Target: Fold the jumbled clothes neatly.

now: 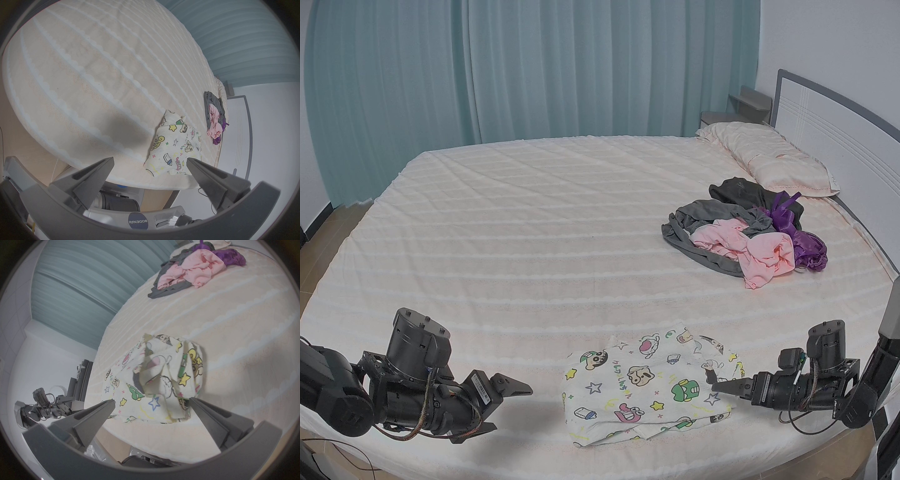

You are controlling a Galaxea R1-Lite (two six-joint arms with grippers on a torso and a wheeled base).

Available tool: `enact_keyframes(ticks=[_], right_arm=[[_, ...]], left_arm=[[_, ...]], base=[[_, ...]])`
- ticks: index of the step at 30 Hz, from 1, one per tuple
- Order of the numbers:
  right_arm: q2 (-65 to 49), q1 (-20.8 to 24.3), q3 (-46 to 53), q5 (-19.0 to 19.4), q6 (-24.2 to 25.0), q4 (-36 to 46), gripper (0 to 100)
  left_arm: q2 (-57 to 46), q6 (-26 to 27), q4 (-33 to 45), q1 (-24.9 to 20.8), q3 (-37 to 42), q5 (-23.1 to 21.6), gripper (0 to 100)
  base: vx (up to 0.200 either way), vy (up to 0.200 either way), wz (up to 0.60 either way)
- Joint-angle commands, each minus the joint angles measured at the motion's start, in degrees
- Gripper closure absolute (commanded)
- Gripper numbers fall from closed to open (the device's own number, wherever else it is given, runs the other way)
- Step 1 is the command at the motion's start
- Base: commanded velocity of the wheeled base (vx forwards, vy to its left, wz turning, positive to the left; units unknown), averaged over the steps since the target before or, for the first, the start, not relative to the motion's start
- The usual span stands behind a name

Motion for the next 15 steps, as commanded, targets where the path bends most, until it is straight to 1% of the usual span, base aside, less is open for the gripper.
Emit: enact_keyframes(ticks=[1, 5, 15], right_arm=[[-0.96, 2.11, 2.6, -1.96, 0.11, -2.41, 0], [-1.05, 3.17, 3.04, -3.81, 0.02, -2.67, 0], [1.59, 4.66, 2.69, -3.81, -0.24, -3.03, 0]], left_arm=[[0.09, -0.02, -0.01, 0.0, 0.01, -0.01, 0], [0.09, -0.02, -0.01, 0.0, 0.01, -0.01, 0], [0.09, -0.02, -0.01, 0.0, 0.01, -0.01, 0]], base=[[0.0, 0.0, 0.0], [0.0, 0.0, 0.0], [0.0, 0.0, 0.0]])
